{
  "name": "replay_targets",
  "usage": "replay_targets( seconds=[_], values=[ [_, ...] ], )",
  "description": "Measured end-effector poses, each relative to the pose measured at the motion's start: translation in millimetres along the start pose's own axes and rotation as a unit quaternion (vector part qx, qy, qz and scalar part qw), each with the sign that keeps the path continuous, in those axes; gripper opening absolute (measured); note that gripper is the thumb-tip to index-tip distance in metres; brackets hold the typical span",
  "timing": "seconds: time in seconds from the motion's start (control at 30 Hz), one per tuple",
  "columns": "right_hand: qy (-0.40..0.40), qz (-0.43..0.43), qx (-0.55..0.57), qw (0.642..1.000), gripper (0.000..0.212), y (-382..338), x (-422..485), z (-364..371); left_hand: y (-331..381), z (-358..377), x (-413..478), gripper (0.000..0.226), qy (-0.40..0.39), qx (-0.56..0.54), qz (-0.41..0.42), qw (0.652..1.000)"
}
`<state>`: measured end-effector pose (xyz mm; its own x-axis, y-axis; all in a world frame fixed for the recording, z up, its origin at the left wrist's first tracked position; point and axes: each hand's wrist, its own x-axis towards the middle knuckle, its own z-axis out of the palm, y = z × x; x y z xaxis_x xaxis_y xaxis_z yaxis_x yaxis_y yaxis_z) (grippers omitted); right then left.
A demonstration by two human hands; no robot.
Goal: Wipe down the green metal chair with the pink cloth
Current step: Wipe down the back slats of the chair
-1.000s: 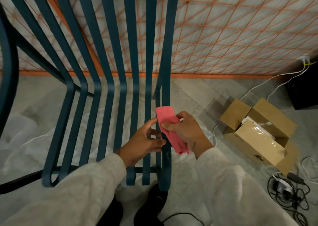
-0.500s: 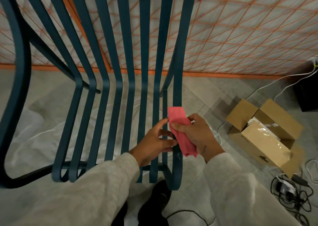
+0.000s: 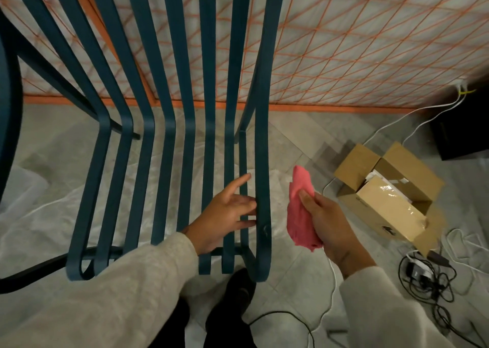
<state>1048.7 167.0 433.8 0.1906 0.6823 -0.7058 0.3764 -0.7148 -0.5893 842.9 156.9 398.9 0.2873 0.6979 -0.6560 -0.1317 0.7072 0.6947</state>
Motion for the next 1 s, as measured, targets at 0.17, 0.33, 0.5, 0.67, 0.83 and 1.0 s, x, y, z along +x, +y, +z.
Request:
replay_targets(
  seconds=[0.17, 0.33, 0.5, 0.67, 0.83, 1.0],
  values=[
    [0.020, -0.254, -0.179, 0.950, 0.044, 9, -16, 25, -9, -1, -11, 0.050, -0.006, 0.020, -0.064, 0.998],
    [0.081, -0.323, -0.251, 0.909, 0.039, 27, -24, 55, -15, 0, -17, 0.049, -0.008, 0.016, -0.093, 0.996],
    [0.103, -0.358, -0.241, 0.896, 0.036, 78, -59, 62, -25, 0, -28, 0.050, -0.040, 0.058, -0.097, 0.993],
    [0.110, -0.303, -0.178, 0.930, 0.034, 54, -39, 66, -36, 4, -33, 0.049, -0.038, 0.082, -0.127, 0.988],
    [0.110, -0.271, -0.179, 0.939, 0.038, 30, -20, 68, -36, 9, -33, 0.051, -0.030, 0.086, -0.146, 0.985],
    [0.118, -0.288, -0.108, 0.944, 0.042, 90, -63, 77, -40, 9, -39, 0.050, -0.052, 0.132, -0.144, 0.979]
  ],
)
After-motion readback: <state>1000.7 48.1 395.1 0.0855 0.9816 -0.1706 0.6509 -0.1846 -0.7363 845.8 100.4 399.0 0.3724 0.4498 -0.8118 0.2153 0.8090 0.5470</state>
